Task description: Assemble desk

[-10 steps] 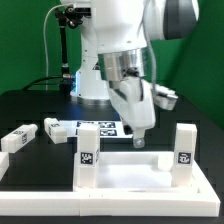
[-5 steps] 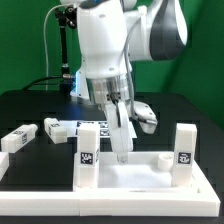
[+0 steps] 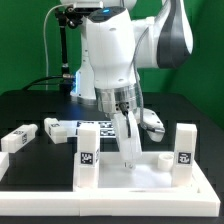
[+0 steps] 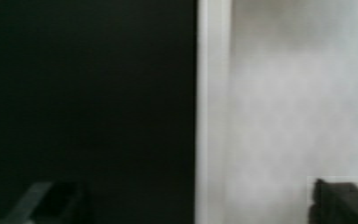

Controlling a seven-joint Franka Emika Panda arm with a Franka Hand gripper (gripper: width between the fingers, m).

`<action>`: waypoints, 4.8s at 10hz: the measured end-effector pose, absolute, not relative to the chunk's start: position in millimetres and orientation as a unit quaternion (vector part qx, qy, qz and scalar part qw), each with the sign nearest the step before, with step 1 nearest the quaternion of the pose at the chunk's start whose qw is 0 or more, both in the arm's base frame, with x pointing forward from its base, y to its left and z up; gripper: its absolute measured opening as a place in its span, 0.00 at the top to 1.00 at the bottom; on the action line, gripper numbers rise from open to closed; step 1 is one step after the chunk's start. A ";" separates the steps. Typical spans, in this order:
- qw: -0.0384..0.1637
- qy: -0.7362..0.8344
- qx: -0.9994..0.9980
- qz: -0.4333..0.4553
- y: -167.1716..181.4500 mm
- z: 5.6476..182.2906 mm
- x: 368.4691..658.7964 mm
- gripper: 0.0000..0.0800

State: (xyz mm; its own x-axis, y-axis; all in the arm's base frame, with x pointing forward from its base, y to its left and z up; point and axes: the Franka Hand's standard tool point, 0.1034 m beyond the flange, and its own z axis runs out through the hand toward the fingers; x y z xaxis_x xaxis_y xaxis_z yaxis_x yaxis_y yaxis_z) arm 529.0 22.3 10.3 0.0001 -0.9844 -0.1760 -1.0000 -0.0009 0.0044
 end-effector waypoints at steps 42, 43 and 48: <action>0.009 -0.552 -0.833 0.025 -72.2 35.5 580.8 0.92; 0.004 -0.589 -0.808 0.032 -72.9 35.4 583.2 0.92; -0.020 -0.693 -0.719 0.044 -53.5 34.3 620.7 0.92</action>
Offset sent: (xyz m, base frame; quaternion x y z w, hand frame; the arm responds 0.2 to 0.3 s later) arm 0.0000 0.0000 0.0000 0.0000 0.0000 0.0000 1.0000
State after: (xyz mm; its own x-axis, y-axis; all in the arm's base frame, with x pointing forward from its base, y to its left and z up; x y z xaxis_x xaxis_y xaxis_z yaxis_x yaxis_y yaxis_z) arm 620.7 -53.5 34.3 0.0360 0.9952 -0.0906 0.9987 -0.0390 -0.0323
